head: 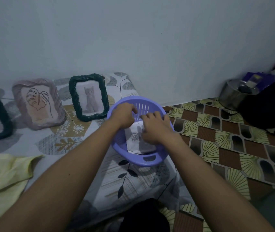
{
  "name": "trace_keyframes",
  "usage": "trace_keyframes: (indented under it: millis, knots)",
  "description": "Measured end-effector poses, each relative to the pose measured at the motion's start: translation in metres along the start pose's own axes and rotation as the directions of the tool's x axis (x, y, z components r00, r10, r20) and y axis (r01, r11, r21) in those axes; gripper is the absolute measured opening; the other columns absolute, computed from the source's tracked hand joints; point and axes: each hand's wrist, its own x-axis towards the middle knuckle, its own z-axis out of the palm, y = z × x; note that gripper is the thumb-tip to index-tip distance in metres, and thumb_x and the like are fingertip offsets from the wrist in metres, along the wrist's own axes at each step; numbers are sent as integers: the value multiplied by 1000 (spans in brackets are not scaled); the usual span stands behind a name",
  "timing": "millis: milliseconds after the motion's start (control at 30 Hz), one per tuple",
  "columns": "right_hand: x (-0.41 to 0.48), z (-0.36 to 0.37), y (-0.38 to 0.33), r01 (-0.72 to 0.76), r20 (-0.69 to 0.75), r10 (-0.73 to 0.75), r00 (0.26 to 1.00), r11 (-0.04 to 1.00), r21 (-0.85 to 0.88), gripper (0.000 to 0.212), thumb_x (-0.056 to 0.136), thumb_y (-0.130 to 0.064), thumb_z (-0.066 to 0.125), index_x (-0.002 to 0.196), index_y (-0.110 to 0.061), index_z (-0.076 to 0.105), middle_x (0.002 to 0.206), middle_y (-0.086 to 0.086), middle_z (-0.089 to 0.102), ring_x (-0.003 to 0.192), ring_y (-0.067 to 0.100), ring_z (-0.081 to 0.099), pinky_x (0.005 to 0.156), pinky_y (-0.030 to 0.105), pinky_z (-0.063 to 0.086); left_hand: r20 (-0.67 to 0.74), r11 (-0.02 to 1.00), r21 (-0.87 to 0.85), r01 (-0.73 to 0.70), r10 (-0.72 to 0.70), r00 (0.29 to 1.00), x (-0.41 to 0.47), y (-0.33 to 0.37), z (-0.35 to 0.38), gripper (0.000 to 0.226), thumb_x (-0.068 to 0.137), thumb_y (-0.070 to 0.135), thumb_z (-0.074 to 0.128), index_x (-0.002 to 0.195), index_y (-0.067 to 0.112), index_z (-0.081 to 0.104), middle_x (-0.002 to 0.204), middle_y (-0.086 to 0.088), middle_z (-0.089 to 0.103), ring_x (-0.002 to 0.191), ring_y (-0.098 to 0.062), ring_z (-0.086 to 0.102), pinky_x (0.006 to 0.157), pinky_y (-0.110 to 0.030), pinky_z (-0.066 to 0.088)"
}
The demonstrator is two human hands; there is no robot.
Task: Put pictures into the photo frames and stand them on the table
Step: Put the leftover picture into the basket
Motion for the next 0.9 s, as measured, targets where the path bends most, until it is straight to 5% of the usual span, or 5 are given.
trace_keyframes:
  millis: [100,200,333,533,900]
  knots:
    - [-8,-2,2,-185,-131,206,970,971,152,67,90,-29,54,150,-14,29,158,11,24,146,31,15,112,52,18,-255,991,-2,136,-132,958,-23,-8,-7,38,83,9,56,117,22,66,133,-8,52,125,-32,42,104,-45,38]
    - [-16,-1,3,-360,-98,395,913,896,259,82,85,-33,58,152,-8,19,164,13,3,150,35,-1,115,54,14,-365,971,0,240,-223,904,-48,-17,-6,51,84,21,57,135,17,49,142,-9,43,131,-32,35,102,-47,35]
    - [-20,3,0,-425,6,453,891,832,356,92,85,-41,59,154,-6,10,162,17,9,148,37,13,113,55,18,-254,922,-240,304,-362,897,-67,-24,3,65,90,22,55,148,7,30,148,-15,36,127,-36,43,91,-45,43]
    - [-20,3,4,-363,2,426,905,766,530,79,86,-36,59,149,-10,21,152,16,28,140,36,28,110,52,22,-164,738,-603,302,-485,859,-84,-25,8,51,89,9,53,139,12,40,128,-10,54,105,-29,57,88,-44,51]
    - [-21,3,3,-307,-55,370,928,839,450,73,88,-37,58,149,-9,28,151,13,35,139,33,31,110,50,24,-129,708,-623,333,-513,848,-99,-23,8,52,93,12,55,142,13,38,133,-11,54,109,-29,58,92,-45,52]
